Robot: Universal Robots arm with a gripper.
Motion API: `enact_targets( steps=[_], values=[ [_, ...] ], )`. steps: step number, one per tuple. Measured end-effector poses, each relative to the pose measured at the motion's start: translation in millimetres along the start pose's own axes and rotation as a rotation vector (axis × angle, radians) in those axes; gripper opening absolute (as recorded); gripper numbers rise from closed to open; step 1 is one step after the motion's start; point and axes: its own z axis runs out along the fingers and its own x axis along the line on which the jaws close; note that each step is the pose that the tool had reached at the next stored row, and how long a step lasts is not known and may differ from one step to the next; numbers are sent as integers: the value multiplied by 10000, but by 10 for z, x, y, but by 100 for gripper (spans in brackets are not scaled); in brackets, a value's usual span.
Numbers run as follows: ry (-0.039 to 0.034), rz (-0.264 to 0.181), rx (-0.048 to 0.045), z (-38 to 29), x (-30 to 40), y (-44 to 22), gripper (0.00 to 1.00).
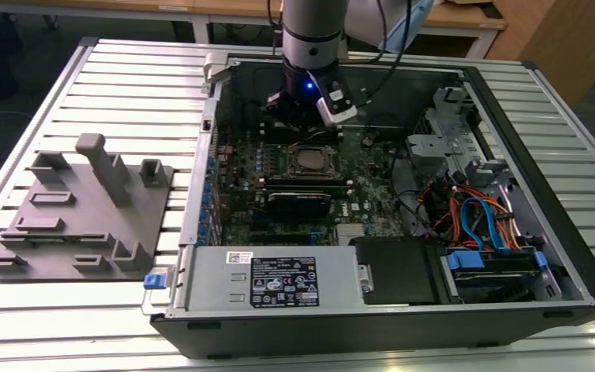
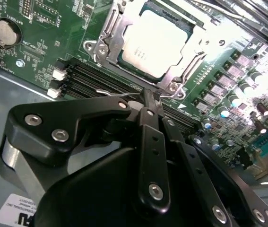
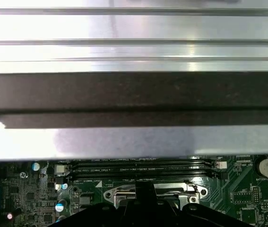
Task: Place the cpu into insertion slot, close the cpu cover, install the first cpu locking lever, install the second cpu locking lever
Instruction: 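Install the first cpu locking lever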
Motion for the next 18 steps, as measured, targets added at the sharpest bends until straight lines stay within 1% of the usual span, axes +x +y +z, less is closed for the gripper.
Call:
enact_targets(
  steps=[8,18],
  values=[
    [0,0,0,25,-29,29,10],
    [0,0,1,52,-87,49,10]
  ],
)
